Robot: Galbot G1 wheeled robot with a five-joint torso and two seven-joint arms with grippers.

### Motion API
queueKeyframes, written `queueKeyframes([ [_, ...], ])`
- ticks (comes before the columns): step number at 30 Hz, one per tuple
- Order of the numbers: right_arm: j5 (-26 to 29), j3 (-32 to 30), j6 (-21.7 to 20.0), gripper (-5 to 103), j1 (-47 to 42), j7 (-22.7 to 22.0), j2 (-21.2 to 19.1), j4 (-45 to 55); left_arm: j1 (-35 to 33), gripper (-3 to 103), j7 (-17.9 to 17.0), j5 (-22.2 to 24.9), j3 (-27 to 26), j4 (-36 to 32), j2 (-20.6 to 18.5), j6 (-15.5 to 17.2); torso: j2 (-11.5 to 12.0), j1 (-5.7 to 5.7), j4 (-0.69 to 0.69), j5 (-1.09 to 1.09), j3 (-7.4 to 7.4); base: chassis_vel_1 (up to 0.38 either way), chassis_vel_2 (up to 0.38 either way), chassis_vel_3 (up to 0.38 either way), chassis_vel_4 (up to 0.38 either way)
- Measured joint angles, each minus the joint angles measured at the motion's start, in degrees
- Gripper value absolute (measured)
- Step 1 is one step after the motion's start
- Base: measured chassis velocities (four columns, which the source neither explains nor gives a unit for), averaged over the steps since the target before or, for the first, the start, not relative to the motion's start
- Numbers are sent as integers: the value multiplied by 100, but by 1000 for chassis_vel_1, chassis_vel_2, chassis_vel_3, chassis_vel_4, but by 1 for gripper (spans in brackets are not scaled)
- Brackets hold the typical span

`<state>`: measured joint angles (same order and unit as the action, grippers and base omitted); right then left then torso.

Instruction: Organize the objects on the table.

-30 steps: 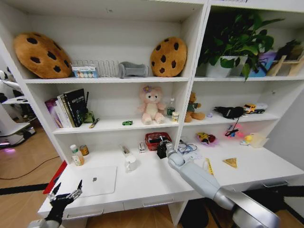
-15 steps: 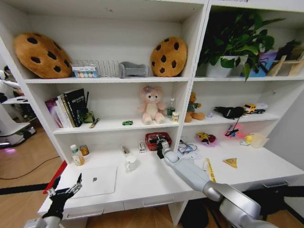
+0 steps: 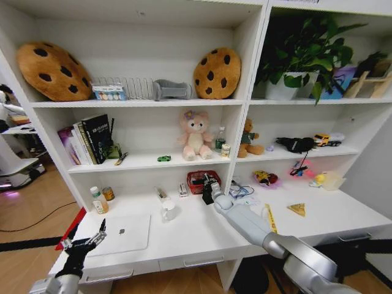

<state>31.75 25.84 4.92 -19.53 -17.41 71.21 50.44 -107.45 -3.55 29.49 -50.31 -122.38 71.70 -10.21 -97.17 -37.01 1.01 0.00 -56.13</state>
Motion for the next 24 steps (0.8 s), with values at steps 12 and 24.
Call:
queueKeyframes([
  [12,0,21,61,27,37,11,39,21,-29,100,23,46,-43,49,-13,-2,0,0,0,-1,0,0,0,0,0],
  [24,77,-102,-190,76,-264,-179,-348,704,27,100,20,53,-4,64,-64,0,0,0,2,1,0,0,0,0,0],
])
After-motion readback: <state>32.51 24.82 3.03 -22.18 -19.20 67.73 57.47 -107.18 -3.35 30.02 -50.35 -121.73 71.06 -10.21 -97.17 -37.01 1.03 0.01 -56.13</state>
